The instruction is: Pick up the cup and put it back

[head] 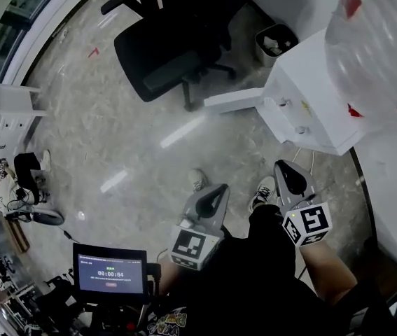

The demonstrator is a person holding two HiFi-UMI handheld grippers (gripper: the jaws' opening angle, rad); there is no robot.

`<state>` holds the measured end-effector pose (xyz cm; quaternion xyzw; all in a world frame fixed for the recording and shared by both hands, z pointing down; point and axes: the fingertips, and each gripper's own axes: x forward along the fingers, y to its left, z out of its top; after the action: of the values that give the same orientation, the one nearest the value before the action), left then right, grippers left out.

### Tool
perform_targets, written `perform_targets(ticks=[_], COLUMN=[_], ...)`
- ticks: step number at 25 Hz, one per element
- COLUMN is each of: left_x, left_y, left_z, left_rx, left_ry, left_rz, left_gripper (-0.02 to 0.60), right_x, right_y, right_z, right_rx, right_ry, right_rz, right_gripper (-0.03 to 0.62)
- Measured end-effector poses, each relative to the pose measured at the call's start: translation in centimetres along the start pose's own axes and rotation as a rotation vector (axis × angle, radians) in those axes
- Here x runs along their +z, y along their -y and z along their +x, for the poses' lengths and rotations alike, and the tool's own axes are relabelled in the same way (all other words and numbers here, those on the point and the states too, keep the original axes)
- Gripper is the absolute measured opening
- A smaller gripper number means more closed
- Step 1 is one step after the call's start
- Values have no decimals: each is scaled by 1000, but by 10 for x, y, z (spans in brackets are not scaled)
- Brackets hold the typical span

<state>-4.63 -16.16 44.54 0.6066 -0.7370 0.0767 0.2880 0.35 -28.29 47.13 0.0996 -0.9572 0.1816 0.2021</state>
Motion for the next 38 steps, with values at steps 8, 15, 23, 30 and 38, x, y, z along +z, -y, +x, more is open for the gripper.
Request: perform_targets(ticks=[8, 15, 23, 30, 38], left_x=[-62, -133, -272, -337, -352], left_y=[-44, -32, -15, -38, -84], left_z=[46, 96, 203, 268, 330], left_rx=[-249, -400, -578, -624, -619], left_ry=[-41, 9, 56, 85, 89], left_rz=[130, 195, 249, 311, 207], left_gripper=[5, 5, 5, 5, 5], right_x=[-87, -233, -397, -473, -509], right_y=[17, 86, 237, 351, 406], right_z=[79, 144, 211, 273, 312], right_rx=[-235, -389, -568, -707, -806], right_ry=[21, -58, -95, -94, -70], right_rz=[89, 150, 188, 334, 416], right_gripper=[43, 54, 77, 106, 133])
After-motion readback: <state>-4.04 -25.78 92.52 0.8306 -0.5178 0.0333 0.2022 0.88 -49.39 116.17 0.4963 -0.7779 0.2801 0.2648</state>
